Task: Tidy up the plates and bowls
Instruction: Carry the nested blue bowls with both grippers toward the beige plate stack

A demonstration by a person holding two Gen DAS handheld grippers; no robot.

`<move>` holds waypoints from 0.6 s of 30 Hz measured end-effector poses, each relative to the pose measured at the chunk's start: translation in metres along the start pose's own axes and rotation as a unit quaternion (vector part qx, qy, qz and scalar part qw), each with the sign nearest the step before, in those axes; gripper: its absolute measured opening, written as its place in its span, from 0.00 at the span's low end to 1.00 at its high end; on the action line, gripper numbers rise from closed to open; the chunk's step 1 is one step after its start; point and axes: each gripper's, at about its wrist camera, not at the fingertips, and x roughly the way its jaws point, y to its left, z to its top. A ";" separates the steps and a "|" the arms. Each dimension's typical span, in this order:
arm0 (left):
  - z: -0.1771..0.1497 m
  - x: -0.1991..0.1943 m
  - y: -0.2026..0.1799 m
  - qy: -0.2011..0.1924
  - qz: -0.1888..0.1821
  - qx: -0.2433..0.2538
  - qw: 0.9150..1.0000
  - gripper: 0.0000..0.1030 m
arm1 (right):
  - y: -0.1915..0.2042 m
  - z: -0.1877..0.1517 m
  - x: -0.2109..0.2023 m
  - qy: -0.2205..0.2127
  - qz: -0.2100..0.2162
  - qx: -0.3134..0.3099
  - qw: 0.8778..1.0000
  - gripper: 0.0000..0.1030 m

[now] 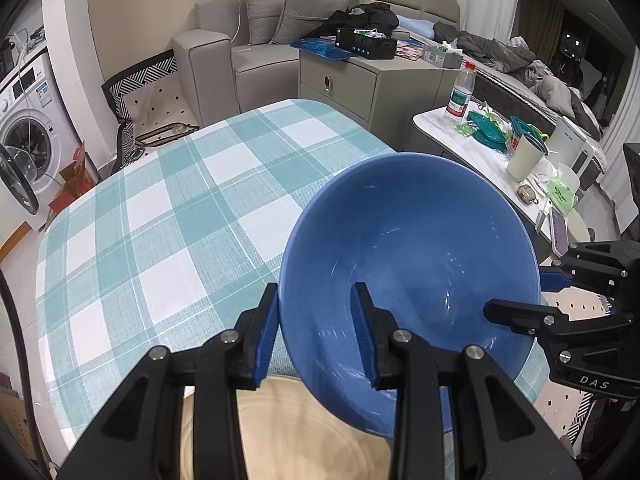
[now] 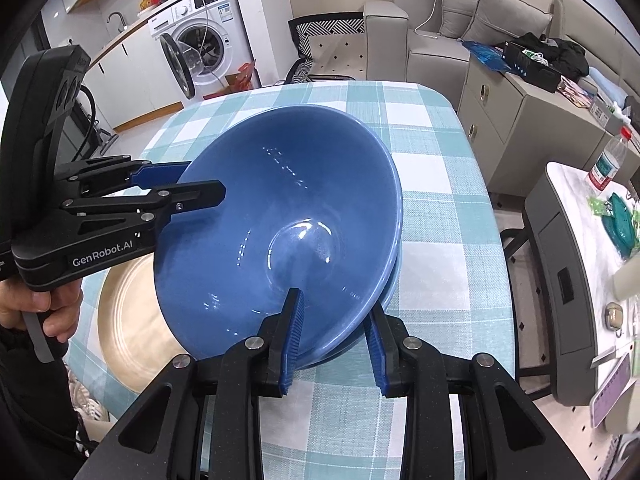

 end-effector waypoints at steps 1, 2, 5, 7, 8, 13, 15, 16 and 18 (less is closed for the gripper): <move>-0.001 0.001 0.000 0.001 0.000 0.000 1.000 0.32 | 0.000 0.000 0.000 0.000 -0.001 -0.001 1.000 0.30; -0.002 0.001 0.000 0.002 0.002 0.001 1.000 0.32 | 0.001 0.001 0.001 0.001 -0.003 -0.002 1.000 0.30; -0.003 0.002 0.000 0.003 0.002 0.003 1.000 0.32 | 0.003 0.002 0.001 0.003 -0.007 -0.007 1.000 0.30; -0.004 0.002 0.000 0.005 0.001 0.003 1.000 0.32 | 0.004 0.003 0.002 0.005 -0.012 -0.011 1.000 0.30; -0.004 0.003 0.000 0.005 0.000 0.003 1.000 0.32 | 0.005 0.003 0.002 0.005 -0.016 -0.014 1.000 0.30; -0.005 0.004 0.000 0.008 -0.004 0.005 1.000 0.32 | 0.005 0.004 0.003 0.008 -0.027 -0.022 0.999 0.31; -0.006 0.005 -0.001 0.011 -0.004 0.007 1.000 0.33 | 0.005 0.003 0.003 0.009 -0.031 -0.024 0.999 0.31; -0.006 0.005 -0.001 0.012 -0.004 0.008 1.000 0.33 | 0.005 0.003 0.003 0.009 -0.033 -0.026 0.999 0.32; -0.007 0.006 -0.002 0.013 -0.005 0.007 1.000 0.33 | 0.006 0.003 0.004 0.010 -0.037 -0.032 0.999 0.33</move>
